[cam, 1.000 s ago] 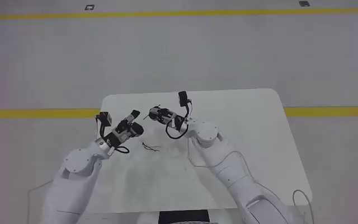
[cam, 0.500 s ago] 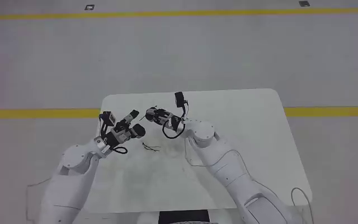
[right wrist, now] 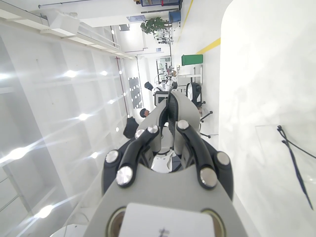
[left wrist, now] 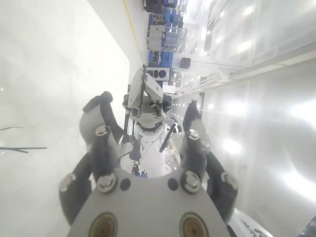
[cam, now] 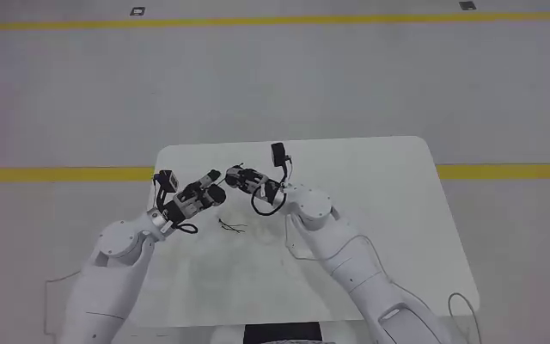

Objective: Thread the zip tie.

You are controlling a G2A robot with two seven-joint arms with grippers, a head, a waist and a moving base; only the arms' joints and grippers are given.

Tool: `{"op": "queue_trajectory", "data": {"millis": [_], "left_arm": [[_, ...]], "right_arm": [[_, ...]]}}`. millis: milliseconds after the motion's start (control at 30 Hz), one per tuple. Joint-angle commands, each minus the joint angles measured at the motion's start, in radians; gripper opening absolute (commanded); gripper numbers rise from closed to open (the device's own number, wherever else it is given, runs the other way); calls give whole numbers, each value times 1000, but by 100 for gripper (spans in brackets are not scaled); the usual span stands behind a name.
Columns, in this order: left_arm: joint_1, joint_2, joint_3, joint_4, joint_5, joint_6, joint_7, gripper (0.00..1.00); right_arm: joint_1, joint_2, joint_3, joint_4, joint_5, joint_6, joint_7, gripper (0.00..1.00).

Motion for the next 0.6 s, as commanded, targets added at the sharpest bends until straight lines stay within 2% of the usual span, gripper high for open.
{"op": "queue_trajectory", "data": {"millis": [0, 433, 567], "left_arm": [[0, 1, 1, 0, -2, 0, 0, 31], [-2, 9, 6, 1, -1, 4, -3, 29], [-4, 11, 10, 4, -1, 2, -5, 23]], "right_arm": [[-1, 2, 0, -4, 1, 3, 1, 0], [5, 8, -16, -6, 24, 14, 22, 0], [6, 10, -19, -7, 26, 17, 23, 0]]}}
